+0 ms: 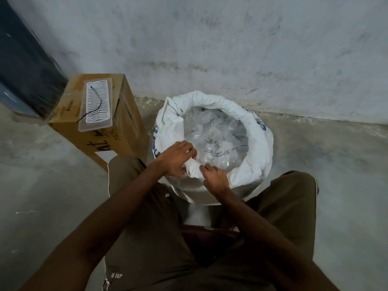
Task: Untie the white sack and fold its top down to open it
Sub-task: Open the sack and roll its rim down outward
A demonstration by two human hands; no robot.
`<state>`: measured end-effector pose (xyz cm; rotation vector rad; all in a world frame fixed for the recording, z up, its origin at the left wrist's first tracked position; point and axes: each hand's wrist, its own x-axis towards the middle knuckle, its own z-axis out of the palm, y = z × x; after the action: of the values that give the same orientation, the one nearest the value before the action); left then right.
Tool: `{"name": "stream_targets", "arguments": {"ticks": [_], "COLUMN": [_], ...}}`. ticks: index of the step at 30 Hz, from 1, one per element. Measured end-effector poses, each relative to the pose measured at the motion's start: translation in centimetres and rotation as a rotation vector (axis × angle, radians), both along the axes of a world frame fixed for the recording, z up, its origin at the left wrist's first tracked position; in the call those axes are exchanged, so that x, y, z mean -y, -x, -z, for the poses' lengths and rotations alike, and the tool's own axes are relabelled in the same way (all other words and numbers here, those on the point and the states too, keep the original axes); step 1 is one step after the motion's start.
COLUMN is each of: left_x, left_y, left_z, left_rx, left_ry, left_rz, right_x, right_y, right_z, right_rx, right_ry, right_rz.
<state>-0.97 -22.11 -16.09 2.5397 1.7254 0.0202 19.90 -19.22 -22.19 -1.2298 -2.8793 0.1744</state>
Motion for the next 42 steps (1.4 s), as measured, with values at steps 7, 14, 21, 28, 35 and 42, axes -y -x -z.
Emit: {"name": "stream_targets", "arguments": {"ticks": [7,14,21,28,35,42], "left_x": [-1.3,0.3,3.1,-0.3,-1.9,-1.3], "left_y": [1.2,1.7,0.1,1.1,3.7,3.8], "left_z": [1.7,4.7,3.3,3.6,4.0,2.4], "left_rx": [-0.19,-0.181,0.494,1.281,2.092,2.233], "left_ry": [0.091,-0.364,-0.279,-0.047,0.114,0.233], "left_rz": [0.049,0.31,-0.505,-1.527,-1.498,-1.347], "right_x": [-2.0,-3.5,-0.5,0.6,-0.1,-0.8], "right_y": [1.5,4.2,5.8,6.0,6.5,10.1], "right_z": [-2.5,-3.5,0.6,1.5,-1.2,-2.3], "right_rx": [-0.239,-0.264,-0.097,-0.099,-0.224,-0.317], "right_ry": [0.173,0.392,0.103,-0.028,0.26,0.495], "right_rz": [0.064,0.127,0.207,0.039,0.002,0.134]}}
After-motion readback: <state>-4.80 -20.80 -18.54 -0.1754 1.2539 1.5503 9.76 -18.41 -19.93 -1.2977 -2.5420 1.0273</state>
